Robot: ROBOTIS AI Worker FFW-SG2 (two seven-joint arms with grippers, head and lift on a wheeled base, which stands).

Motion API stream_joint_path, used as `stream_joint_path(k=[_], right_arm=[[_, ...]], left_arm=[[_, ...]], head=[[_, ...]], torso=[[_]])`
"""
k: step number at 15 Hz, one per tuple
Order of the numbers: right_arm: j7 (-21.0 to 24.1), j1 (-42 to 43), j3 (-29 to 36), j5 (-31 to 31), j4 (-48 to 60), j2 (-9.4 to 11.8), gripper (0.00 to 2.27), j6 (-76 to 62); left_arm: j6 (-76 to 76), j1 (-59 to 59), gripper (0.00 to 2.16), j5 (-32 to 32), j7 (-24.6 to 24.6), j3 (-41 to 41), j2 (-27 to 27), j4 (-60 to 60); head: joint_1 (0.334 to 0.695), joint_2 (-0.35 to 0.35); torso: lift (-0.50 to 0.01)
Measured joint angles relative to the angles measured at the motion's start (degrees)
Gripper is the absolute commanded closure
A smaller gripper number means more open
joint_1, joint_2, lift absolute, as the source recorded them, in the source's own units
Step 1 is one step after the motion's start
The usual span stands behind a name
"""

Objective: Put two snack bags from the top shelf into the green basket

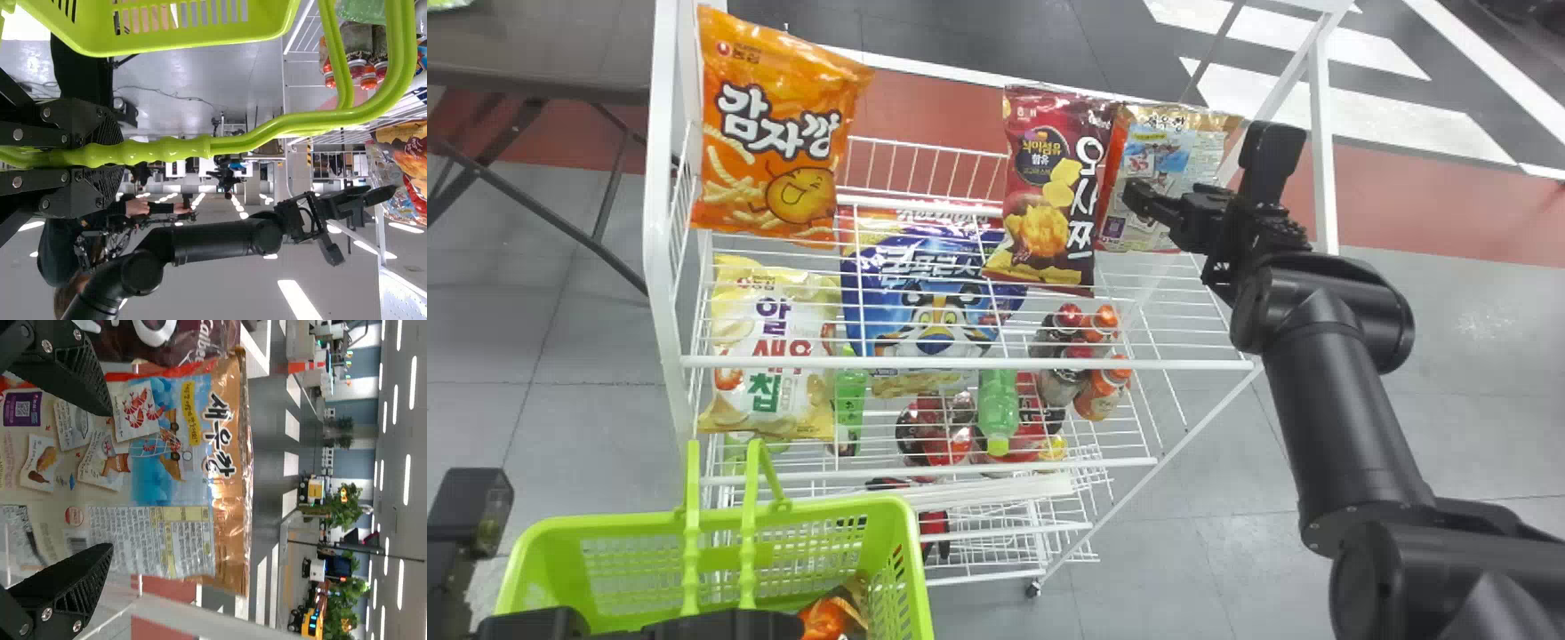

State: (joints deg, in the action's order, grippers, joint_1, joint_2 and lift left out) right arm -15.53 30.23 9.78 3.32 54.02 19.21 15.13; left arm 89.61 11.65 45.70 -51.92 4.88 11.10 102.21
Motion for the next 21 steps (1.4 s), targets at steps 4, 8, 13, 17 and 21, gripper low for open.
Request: stream_joint_path(k=[4,8,13,17,21], right_arm=[[0.18,1.56,-0.18,-2.28,-2.61,0.42,1.63,-1.96],[0.17,1.57,-0.20,-3.26,-2.91,0.68,1.99,-2.00],[1.01,0.88,-0.13,-4.05,-3.48,0.67,2.17,-3.20],[2.64,-2.79,0.78,-3.80,0.92,0.64,2.17,-3.00],[4.34,-10.93,1.68,-3.37,14.37,0.16,2.19,1.85]], left_arm=[[0.00,0.11,2.15,0.03,-0.03,0.20,0.06,-0.17],[0.00,-0.02,2.15,0.00,-0.06,0.07,0.06,-0.41],[0.00,0.04,2.15,0.00,-0.32,0.13,0.06,-0.53],[0.00,0.04,2.15,0.00,-0.18,0.13,0.13,-0.53],[0.00,-0.04,2.15,-0.09,0.25,0.03,0.24,-0.53]], head=[[0.695,-0.350],[0.695,-0.350],[0.695,-0.350],[0.695,-0.350],[0.695,-0.350]], torso=[[-0.001],[-0.001],[-0.001],[-0.001],[-0.001]])
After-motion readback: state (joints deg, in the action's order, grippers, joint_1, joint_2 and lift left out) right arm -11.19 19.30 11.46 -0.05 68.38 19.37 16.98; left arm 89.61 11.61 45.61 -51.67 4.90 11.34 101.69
